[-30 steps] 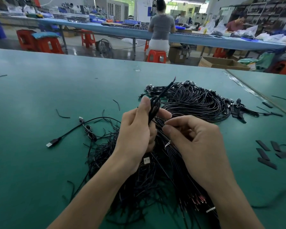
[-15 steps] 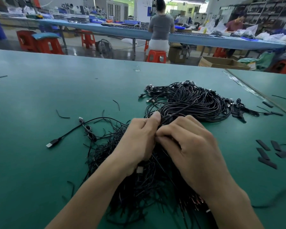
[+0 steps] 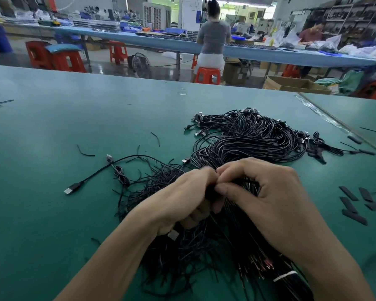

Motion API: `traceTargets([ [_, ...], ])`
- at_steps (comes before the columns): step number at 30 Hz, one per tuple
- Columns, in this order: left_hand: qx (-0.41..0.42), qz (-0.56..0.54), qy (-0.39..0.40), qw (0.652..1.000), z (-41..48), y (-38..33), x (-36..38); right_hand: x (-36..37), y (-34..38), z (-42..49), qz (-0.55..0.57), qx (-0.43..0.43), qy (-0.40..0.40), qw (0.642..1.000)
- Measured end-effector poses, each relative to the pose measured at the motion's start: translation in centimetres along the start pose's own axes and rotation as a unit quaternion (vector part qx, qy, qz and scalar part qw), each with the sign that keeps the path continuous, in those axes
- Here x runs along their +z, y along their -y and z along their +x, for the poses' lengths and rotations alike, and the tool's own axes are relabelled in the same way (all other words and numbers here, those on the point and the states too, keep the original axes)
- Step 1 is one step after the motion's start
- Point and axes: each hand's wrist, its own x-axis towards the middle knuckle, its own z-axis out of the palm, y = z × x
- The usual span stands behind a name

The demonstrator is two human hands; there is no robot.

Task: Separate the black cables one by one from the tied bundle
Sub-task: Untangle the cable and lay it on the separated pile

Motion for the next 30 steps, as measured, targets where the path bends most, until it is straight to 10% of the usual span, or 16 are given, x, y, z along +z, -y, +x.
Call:
traceTargets([
  [5,-0.046,0.033,0.091,0.994,0.2,-0.6,0.3,-1.0,-0.5,-0.2,0.01,0.036,0.037,0.999],
  [9,0.093,0.16,0.128,0.974,-0.5,-0.1,0.1,-1.4,-0.4,-0.3,-0.03,0.022,0.081,0.996],
  [30,0.12,0.263,0.038,0.957,0.3,0.7,0.2,0.7,-1.1,-0.3,-0.09,-0.03,0.066,0.993],
])
